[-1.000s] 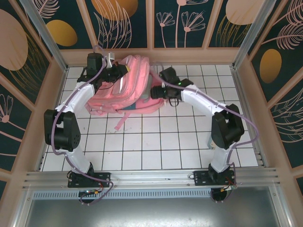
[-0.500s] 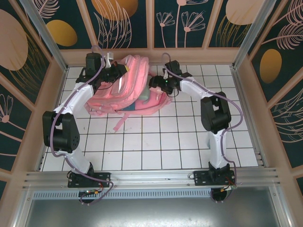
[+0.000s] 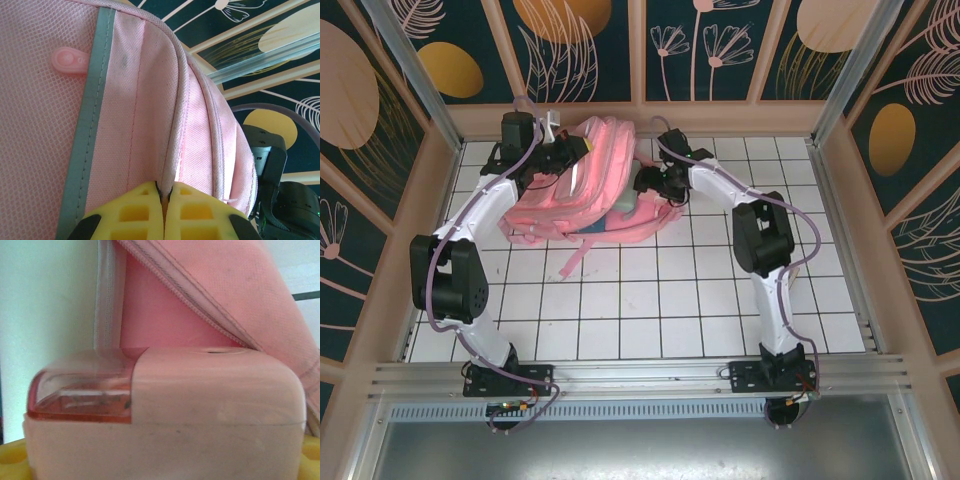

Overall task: Pack the student bag
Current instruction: Place the loose stationery in the student bag.

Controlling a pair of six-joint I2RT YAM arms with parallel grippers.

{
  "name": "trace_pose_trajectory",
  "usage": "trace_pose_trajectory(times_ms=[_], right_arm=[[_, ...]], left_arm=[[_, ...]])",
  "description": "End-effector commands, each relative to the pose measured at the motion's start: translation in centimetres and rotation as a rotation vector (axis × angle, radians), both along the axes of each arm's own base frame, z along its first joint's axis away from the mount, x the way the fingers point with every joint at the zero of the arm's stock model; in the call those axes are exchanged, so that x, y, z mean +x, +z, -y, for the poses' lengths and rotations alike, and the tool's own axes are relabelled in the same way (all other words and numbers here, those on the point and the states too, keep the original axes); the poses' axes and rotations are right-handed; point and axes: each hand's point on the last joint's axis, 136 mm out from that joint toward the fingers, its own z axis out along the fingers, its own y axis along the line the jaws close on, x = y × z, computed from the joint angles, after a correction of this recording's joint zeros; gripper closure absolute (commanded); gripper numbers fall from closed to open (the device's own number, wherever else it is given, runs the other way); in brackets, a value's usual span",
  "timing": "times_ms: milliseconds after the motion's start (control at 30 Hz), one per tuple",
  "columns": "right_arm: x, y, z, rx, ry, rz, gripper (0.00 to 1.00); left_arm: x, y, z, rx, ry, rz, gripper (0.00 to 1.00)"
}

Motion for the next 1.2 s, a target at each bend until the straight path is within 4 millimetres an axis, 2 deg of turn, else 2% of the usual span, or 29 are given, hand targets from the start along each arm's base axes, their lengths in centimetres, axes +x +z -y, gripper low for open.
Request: trace_pose_trajectory(times_ms=[0, 33, 233, 400, 533, 600, 733, 800, 933, 1033, 1100, 1167], right_arm=[[-0.2, -1.3, 0.3, -0.097, 0.013, -0.012, 0.04], [-0.1, -1.1, 0.2, -0.098, 0.012, -0.008, 0.01], [0.6, 1.3, 1.4, -0.123, -0.025, 0.052, 0.01], [0.8, 3.2, 1.6, -0.083, -0.024, 0.098, 0.02], [0.4, 2.3, 1.6, -0.079, -0.020, 0.069, 0.07], [0.0, 1.9, 0.9, -0.054, 0.000, 0.063, 0.19], [-0.6, 1.2, -1.4, -0.012, 0.033, 0.052, 0.33], [-0.8, 0.9, -2.8, -0.005, 0.054, 0.048, 0.35], [-1.6, 0.5, -6.3, 0.026, 0.112, 0.046, 0.39], [-1.9, -0.1, -7.6, 0.019, 0.132, 0.039, 0.38], [-1.7, -0.4, -7.0, -0.029, 0.108, 0.048, 0.37], [-1.0, -0.9, -4.7, -0.123, 0.041, 0.059, 0.34]], left_arm=[[-0.4, 3.8, 0.5, -0.043, -0.036, 0.099, 1.00], [-0.4, 3.8, 0.5, -0.041, -0.036, 0.100, 1.00], [-0.4, 3.7, 0.5, -0.037, -0.035, 0.099, 1.00], [-0.3, 3.6, 0.4, -0.036, -0.034, 0.099, 1.00], [-0.4, 3.7, 0.4, -0.034, -0.034, 0.101, 1.00], [-0.3, 3.5, 0.4, -0.033, -0.032, 0.096, 1.00], [-0.4, 3.5, 0.5, -0.040, -0.034, 0.096, 1.00], [0.1, 2.2, 0.6, -0.042, -0.035, 0.068, 1.00], [0.1, 2.1, 0.7, -0.048, -0.038, 0.063, 1.00], [0.0, 2.1, 0.7, -0.048, -0.039, 0.064, 1.00], [0.0, 2.0, 0.7, -0.047, -0.040, 0.063, 1.00], [-0.1, 2.0, 0.6, -0.044, -0.039, 0.063, 1.00]])
